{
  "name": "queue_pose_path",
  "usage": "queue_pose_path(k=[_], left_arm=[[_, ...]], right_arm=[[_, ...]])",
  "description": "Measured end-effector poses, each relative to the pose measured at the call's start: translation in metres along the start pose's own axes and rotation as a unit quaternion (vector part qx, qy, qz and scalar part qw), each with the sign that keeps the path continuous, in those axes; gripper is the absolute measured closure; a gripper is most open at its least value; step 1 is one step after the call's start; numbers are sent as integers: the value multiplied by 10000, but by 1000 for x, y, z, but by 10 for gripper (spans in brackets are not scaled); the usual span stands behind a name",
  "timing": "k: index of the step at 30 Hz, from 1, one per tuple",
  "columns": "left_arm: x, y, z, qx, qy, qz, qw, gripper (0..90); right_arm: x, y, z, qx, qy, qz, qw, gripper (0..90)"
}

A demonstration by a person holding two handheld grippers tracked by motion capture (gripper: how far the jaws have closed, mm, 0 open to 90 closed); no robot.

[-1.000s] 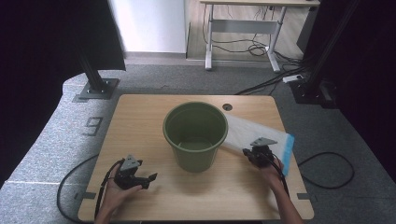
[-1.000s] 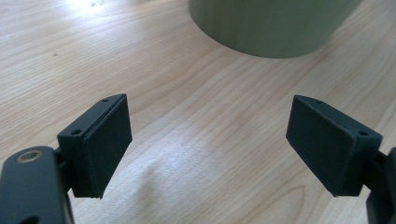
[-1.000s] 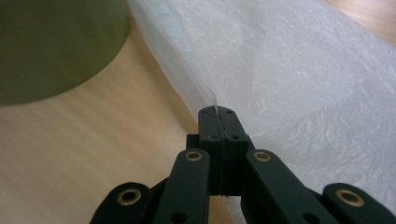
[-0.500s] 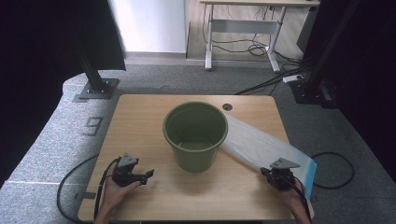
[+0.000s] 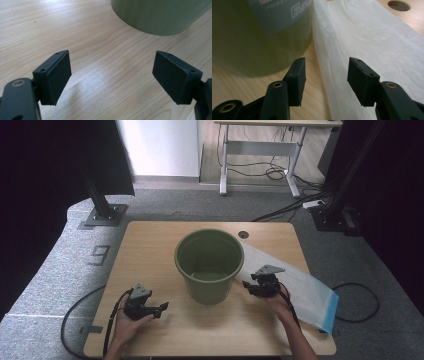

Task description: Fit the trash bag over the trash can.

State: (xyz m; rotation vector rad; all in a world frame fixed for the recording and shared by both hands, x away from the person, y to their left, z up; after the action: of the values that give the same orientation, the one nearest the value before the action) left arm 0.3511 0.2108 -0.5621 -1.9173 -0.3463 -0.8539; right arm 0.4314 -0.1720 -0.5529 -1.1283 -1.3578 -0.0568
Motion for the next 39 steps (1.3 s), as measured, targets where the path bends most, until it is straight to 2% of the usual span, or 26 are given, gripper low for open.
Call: queue_pose_path(k=[4, 13, 15, 16, 17, 18, 19, 20, 22, 25, 26, 28, 29, 31, 32, 34, 35, 36, 37, 38, 39], left_arm=[[-1, 1, -2, -56, -41, 37, 10000, 160], [1, 3, 1, -18, -89, 32, 10000, 163], [2, 3, 2, -24, -102, 30, 9999, 164], [2, 3, 2, -24, -102, 30, 9999, 164], [2, 4, 2, -20, -110, 31, 9999, 165], [2, 4, 2, -23, -114, 29, 9999, 165], [2, 4, 2, -23, -114, 29, 9999, 165], [2, 4, 2, -21, -94, 39, 9999, 165], [2, 3, 2, -5, -65, 45, 10000, 165], [2, 2, 3, -4, -66, 28, 10000, 166], [3, 2, 4, 4, -94, 14, 10000, 168], [3, 1, 4, 13, -91, 16, 10000, 168], [2, 1, 5, 23, -86, 15, 10000, 168], [2, 1, 5, 25, -81, 16, 10000, 168], [2, 1, 5, 31, -86, 16, 10000, 168], [2, 1, 4, 28, -86, 14, 10000, 168], [2, 1, 4, 27, -70, 23, 10000, 168], [2, 1, 4, 34, -62, 22, 10000, 168], [2, 1, 4, 34, -62, 22, 10000, 168], [2, 1, 4, 30, -64, 26, 10000, 168], [2, 1, 4, 39, -59, 29, 10000, 168]], right_arm=[[4, 14, 0, -43, -1, 135, 9999, 467], [8, 42, -1, -107, -212, 317, 9992, 471], [7, 45, -2, -100, -189, 362, 9991, 526], [7, 45, -2, -100, -189, 362, 9991, 526], [5, 47, -1, -90, -163, 370, 9991, 602], [5, 46, -1, -93, -162, 370, 9991, 633], [5, 46, -1, -93, -162, 370, 9991, 633], [3, 45, -1, -48, -94, 360, 9993, 751], [0, 43, 0, -36, 19, 409, 9992, 821], [-3, 36, 2, 29, 77, 489, 9988, 863], [-7, 25, 4, -20, -43, 477, 9988, 884], [-8, 22, 5, -7, -10, 480, 9988, 884], [-14, 13, 5, 3, -53, 467, 9989, 883], [-15, 9, 4, 0, -80, 413, 9991, 859], [-11, 3, 3, -47, -141, 179, 9997, 700], [-8, 2, 3, -50, -133, 134, 9998, 693], [0, 2, 4, 25, -231, 52, 9997, 619], [3, 4, 4, 13, -268, 45, 9996, 583], [3, 4, 4, 13, -268, 45, 9996, 583], [10, 11, 2, 86, -282, 86, 9995, 497], [11, 14, 0, 90, -261, 99, 9996, 470]])
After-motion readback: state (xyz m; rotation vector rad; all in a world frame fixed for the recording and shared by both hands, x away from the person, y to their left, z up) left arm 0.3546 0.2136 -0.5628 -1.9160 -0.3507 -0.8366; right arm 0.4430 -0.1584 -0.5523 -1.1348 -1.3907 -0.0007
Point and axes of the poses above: each handheld gripper's, and its own axes: y roughly forward along the jaws, x roughly out of its top, z roughly to its left, the point moved 6 cm from there along y, roughly forward along the jaws, and after that the axes turned 15 degrees about -y, right-handed, at the moved point
